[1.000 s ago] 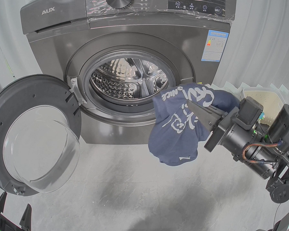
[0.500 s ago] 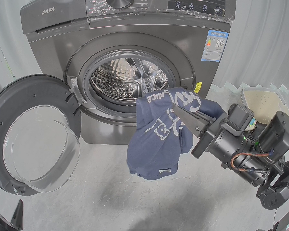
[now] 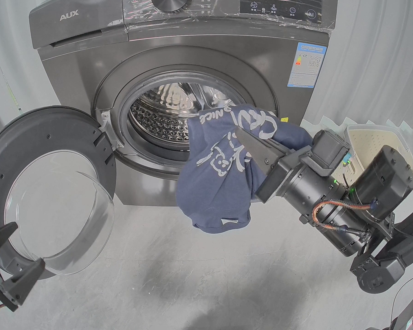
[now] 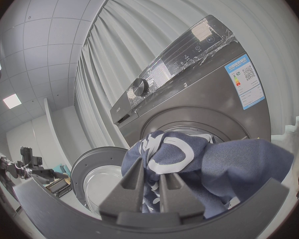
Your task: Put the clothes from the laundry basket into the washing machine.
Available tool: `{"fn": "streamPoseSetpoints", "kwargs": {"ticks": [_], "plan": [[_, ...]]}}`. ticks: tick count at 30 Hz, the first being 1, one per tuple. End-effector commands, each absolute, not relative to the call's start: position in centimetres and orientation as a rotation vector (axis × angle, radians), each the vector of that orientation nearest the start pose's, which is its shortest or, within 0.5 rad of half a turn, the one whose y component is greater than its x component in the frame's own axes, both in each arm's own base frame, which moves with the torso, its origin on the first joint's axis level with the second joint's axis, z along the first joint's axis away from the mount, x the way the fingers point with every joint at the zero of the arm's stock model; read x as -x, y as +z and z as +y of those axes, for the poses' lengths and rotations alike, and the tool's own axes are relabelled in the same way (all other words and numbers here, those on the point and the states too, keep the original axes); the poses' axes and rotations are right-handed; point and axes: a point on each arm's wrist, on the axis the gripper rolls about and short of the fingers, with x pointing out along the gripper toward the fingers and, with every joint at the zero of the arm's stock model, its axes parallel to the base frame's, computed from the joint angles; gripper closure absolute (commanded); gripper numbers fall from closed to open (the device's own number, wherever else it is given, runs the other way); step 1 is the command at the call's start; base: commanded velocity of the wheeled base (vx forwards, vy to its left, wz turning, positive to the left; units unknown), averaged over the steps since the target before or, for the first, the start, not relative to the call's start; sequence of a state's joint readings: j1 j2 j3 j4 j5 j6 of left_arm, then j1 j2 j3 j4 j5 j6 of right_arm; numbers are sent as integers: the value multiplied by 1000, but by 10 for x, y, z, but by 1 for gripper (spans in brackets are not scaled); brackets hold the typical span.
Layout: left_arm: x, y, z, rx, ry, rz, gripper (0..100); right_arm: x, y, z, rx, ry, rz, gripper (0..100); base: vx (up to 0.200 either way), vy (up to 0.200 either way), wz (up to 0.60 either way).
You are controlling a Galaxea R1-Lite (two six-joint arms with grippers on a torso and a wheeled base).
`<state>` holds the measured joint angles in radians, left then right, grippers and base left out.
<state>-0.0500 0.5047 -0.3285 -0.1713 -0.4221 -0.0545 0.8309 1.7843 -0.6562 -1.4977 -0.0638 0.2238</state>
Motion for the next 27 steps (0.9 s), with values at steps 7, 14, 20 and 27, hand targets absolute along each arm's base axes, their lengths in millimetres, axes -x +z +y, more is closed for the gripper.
{"fn": "streamPoseSetpoints", "kwargs": {"ticks": [7, 14, 20, 27], "plan": [[-109, 157, -59, 81, -869, 420, 0, -222, 207, 237, -422, 778, -305, 100, 0, 0, 0], [-139, 149, -73, 88, -878, 430, 0, -222, 204, 241, -417, 786, -294, 100, 0, 0, 0], [-160, 144, -82, 109, -869, 459, 0, -223, 208, 242, -416, 788, -308, 100, 0, 0, 0], [-185, 140, -93, 123, -863, 444, 0, -223, 208, 241, -412, 787, -304, 100, 0, 0, 0]]}}
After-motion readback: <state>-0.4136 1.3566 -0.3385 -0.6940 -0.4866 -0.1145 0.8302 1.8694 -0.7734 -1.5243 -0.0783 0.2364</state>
